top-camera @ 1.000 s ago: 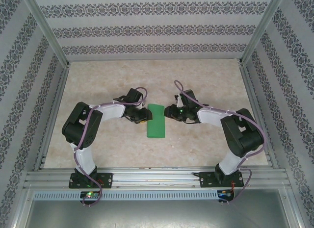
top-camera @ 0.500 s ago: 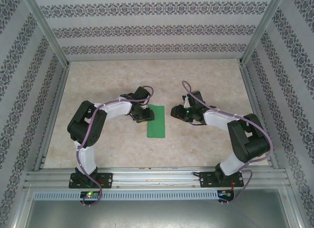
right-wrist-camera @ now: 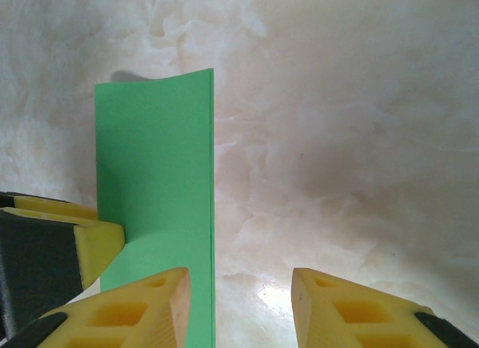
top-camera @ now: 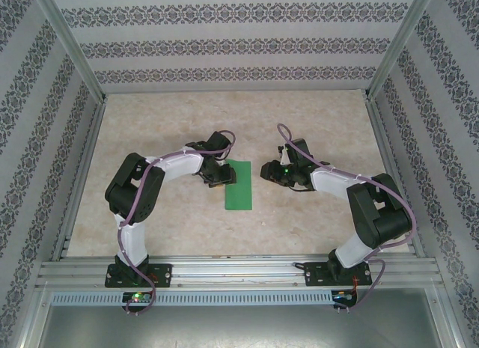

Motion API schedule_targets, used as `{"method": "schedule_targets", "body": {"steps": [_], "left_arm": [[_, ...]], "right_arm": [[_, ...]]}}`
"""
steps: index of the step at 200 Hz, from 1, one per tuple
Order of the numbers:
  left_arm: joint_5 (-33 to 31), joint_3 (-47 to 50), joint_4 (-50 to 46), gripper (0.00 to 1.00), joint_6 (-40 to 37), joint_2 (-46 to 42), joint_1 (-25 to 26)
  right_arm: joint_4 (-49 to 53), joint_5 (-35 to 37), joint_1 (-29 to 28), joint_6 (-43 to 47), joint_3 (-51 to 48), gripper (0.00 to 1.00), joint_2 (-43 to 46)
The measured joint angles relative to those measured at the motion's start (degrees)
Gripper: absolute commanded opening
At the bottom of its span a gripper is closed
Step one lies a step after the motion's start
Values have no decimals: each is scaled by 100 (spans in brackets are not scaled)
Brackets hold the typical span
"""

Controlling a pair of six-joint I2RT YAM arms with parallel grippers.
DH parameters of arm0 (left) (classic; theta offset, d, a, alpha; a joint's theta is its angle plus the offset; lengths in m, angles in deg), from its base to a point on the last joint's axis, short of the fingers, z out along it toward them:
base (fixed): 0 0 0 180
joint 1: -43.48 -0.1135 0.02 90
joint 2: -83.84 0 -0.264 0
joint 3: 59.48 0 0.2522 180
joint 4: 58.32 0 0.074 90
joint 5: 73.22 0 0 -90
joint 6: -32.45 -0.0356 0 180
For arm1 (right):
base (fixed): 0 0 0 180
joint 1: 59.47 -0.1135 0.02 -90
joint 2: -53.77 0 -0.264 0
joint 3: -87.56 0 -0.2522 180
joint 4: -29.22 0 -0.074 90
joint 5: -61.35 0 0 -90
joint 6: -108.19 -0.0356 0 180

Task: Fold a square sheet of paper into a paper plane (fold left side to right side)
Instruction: First fold in half a square sheet of paper at the center of the table.

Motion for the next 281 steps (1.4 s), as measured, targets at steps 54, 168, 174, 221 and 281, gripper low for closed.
{"method": "schedule_targets", "body": {"steps": [54, 168, 174, 221, 281], "left_arm": [[0, -74, -83, 44, 22, 46, 0], [2, -256, -304, 44, 17, 149, 0], [0, -256, -304, 44, 17, 149, 0], [-2, -256, -304, 45, 20, 149, 0], [2, -256, -304, 45, 11, 149, 0]], "right_arm": [[0, -2, 0, 0, -4, 41, 0], [0, -44, 0, 0, -4, 41, 0], [0, -44, 0, 0, -4, 41, 0], [0, -68, 0, 0, -4, 41, 0], [-2, -90, 0, 0, -4, 41, 0]]}}
